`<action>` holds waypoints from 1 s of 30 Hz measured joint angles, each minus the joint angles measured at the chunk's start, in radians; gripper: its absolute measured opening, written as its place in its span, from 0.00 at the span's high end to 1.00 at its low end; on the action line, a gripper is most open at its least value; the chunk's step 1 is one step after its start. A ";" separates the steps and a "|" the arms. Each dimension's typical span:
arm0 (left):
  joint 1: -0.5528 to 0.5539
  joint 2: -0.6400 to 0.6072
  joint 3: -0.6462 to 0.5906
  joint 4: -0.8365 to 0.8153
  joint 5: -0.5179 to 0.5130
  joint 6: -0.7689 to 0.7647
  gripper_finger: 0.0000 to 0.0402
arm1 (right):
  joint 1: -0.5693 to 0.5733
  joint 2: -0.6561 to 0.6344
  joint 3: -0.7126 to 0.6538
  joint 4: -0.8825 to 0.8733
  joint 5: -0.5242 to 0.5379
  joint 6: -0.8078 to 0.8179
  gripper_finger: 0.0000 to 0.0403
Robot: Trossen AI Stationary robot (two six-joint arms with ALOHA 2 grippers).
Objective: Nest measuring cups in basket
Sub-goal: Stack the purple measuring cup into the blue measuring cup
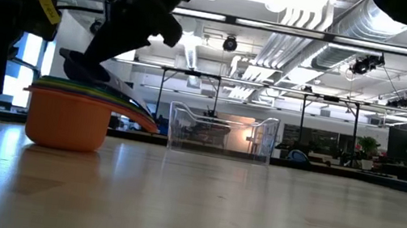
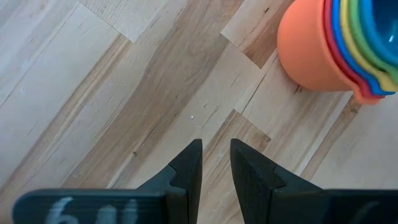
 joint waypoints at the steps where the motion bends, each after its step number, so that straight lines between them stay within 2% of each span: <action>1: 0.000 0.000 0.000 0.000 0.000 0.000 0.82 | 0.000 0.002 0.000 -0.003 0.011 -0.001 1.00; 13: 0.000 0.000 0.000 0.000 0.000 0.000 0.82 | 0.000 0.006 0.000 0.005 0.017 -0.020 1.00; 21: 0.000 0.000 0.000 0.000 0.000 0.000 0.82 | 0.000 0.006 0.000 0.012 0.018 -0.025 0.89; 25: 0.000 0.000 0.000 0.000 0.000 0.000 0.82 | 0.000 0.006 0.000 0.047 0.057 -0.025 0.85; 30: 0.000 0.000 0.000 0.000 0.000 0.000 0.82 | 0.012 0.006 0.001 0.015 0.129 0.009 0.84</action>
